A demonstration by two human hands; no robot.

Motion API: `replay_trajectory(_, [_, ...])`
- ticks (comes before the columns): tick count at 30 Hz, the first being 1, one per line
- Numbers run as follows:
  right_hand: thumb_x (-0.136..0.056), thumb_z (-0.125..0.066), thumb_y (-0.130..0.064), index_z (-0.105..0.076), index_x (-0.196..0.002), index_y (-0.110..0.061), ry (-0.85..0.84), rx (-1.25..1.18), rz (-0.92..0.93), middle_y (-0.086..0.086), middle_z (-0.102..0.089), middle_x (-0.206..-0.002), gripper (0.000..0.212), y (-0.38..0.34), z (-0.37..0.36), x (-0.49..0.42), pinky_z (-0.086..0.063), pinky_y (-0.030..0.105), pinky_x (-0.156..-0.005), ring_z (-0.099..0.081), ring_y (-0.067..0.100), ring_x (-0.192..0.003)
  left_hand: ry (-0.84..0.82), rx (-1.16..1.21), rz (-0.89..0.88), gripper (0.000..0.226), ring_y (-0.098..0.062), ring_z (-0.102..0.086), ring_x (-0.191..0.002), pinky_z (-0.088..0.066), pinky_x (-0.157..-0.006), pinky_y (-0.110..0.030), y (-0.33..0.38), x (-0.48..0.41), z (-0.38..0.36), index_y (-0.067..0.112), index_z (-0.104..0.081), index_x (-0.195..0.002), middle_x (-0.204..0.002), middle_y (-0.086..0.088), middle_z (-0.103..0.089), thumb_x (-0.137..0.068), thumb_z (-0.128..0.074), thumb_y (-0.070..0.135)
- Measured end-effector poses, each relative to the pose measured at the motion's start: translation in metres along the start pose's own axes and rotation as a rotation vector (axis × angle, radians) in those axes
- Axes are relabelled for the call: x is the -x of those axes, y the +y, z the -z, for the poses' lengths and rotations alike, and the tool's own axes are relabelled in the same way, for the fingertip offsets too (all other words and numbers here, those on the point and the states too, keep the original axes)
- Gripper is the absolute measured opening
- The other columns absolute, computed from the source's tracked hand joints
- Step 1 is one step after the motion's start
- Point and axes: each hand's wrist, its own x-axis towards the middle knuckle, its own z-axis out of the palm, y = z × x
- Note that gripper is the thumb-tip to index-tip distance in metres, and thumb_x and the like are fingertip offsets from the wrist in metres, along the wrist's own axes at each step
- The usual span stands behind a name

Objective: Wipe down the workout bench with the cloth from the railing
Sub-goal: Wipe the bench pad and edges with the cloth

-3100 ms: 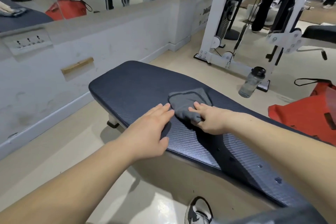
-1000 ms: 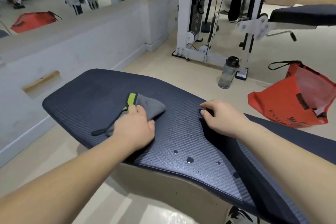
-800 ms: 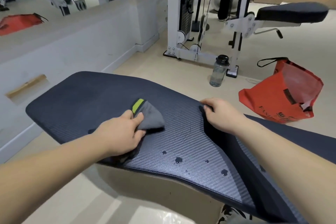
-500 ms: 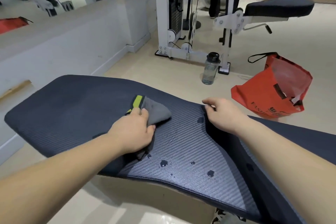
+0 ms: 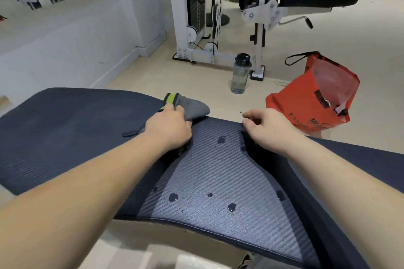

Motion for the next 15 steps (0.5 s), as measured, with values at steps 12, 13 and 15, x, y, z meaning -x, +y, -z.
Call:
replay_trajectory(12, [-0.103,-0.046,-0.016,-0.063,-0.139,-0.016,0.063,-0.075,-0.022,0.002,-0.063,-0.142,0.039,0.016,0.010,0.003,-0.032,0.018,-0.098,-0.055,0.020,-0.133,0.037,-0.004,-0.191,0.053,-0.040,-0.056,-0.123,-0.048,-0.095,-0.048,0.049,0.001,-0.010,0.033,-0.040,-0.148,-0.146,-0.009,-0.044,-0.099,-0.039,0.053])
replay_trajectory(13, [-0.103,-0.046,-0.015,-0.063,-0.139,-0.016,0.055,-0.066,-0.021,0.001,-0.063,-0.142,0.040,0.016,0.010,0.004,-0.031,0.018,-0.098,-0.055,0.019,-0.133,0.046,0.013,-0.109,0.054,-0.040,-0.055,-0.125,-0.047,-0.094,-0.047,0.052,0.002,-0.011,0.028,-0.039,-0.148,-0.149,-0.011,-0.041,-0.100,-0.038,0.051])
replay_trajectory(15, [-0.102,-0.046,-0.014,-0.061,-0.141,-0.017,0.051,-0.066,-0.022,0.002,-0.062,-0.144,0.042,0.015,0.010,0.004,-0.032,0.019,-0.100,-0.054,0.020,-0.135,0.044,0.007,-0.118,0.058,-0.039,-0.052,-0.129,-0.047,-0.095,-0.046,0.068,0.020,-0.019,0.025,-0.034,-0.152,-0.156,-0.013,-0.032,-0.100,-0.038,0.051])
